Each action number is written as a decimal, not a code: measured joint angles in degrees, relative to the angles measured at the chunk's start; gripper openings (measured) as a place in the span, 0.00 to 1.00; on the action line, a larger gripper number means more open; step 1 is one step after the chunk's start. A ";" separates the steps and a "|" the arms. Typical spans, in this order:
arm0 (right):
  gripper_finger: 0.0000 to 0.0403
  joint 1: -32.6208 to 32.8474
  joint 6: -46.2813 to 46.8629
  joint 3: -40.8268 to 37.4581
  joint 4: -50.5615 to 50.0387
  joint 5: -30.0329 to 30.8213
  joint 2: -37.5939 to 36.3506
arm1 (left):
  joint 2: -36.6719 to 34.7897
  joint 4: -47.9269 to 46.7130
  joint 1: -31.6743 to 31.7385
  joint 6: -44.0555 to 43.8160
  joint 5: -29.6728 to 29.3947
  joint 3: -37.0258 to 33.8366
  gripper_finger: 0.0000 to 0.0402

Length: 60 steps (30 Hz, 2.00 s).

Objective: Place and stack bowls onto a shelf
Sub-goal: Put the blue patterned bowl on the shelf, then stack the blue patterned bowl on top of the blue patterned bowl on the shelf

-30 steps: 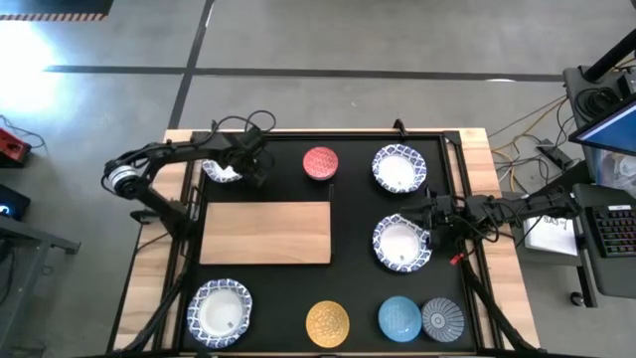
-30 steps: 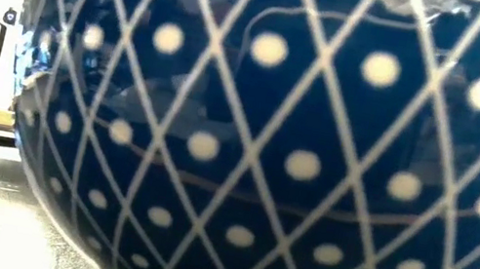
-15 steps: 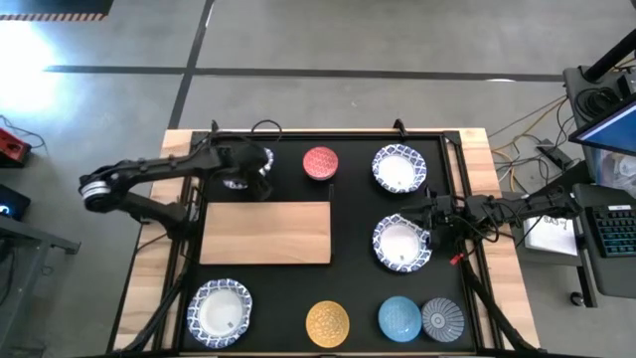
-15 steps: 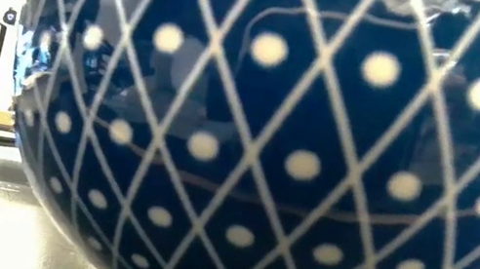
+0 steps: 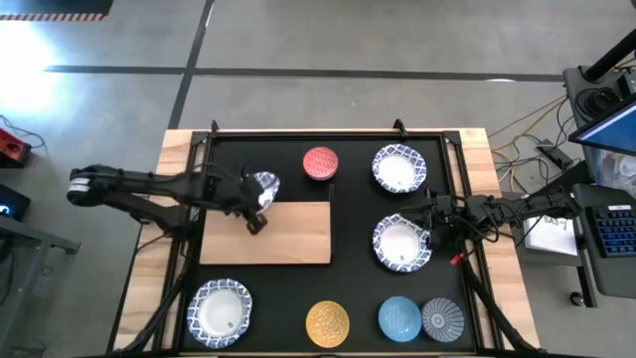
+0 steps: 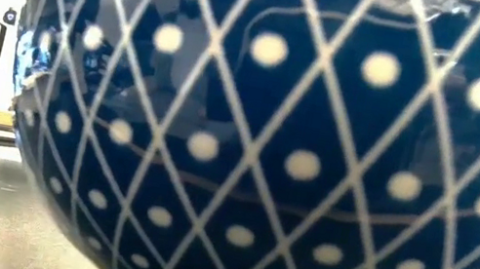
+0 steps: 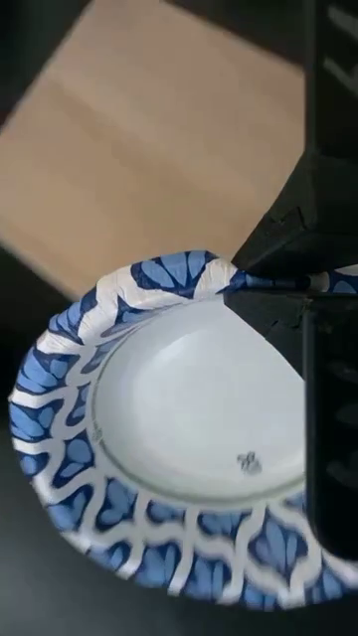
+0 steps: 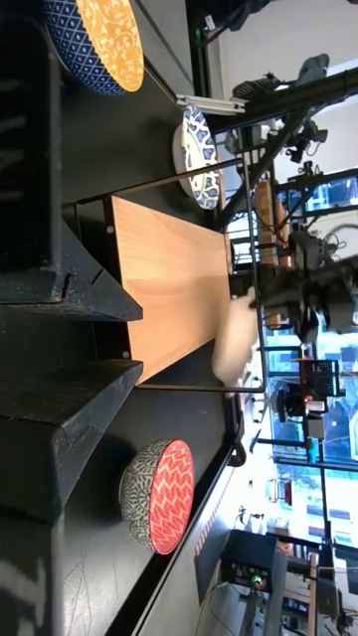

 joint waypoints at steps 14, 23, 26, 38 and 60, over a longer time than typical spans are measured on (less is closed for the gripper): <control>0.16 0.01 0.02 -0.01 0.00 0.00 0.00 | 0.31 -8.40 -18.67 -27.38 1.02 0.04 0.02; 0.16 0.00 0.01 0.01 0.00 0.00 0.00 | 2.05 -10.52 -19.40 -34.56 1.74 0.04 0.05; 0.16 0.01 0.07 -0.01 0.00 0.02 0.00 | 3.19 -10.52 -19.40 -37.02 2.50 0.04 0.07; 0.16 -0.01 0.06 0.01 0.00 0.01 0.00 | 9.54 -12.79 -19.37 -47.08 6.32 2.80 0.20; 0.16 -0.01 0.00 0.01 0.00 0.00 0.00 | 29.53 -38.50 -22.03 -41.16 -1.75 28.70 0.43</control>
